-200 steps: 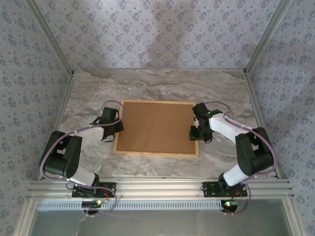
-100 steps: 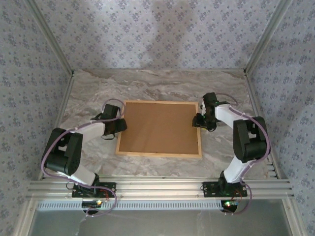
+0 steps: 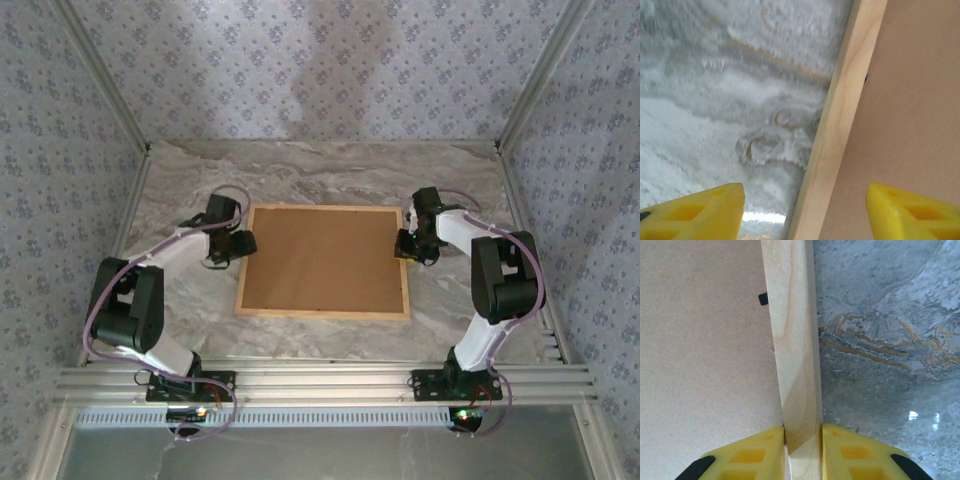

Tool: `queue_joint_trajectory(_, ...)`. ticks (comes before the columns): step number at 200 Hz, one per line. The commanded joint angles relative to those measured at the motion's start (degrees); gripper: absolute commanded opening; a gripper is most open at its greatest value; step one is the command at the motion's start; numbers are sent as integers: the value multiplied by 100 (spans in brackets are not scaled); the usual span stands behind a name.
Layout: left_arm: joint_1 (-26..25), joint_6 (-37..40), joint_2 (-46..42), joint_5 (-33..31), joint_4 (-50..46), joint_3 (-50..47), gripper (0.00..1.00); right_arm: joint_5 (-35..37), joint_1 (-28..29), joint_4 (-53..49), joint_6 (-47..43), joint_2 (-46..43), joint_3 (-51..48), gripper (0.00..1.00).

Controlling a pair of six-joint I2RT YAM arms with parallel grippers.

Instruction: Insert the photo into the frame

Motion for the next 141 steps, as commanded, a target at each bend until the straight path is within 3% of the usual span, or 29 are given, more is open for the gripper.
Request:
queue_joint_trajectory(1,73,353,277,201,-421,489,63,250,-64,-18,-104,126,90,24)
queue_joint_trajectory(74,456,708,1377,104,-840,1843,36,52,-189,124,-78,117,33,24)
queue_joint_trajectory(141,414,743,1637,547,-835,2077,35,30,-190,103,-60,171,59,24)
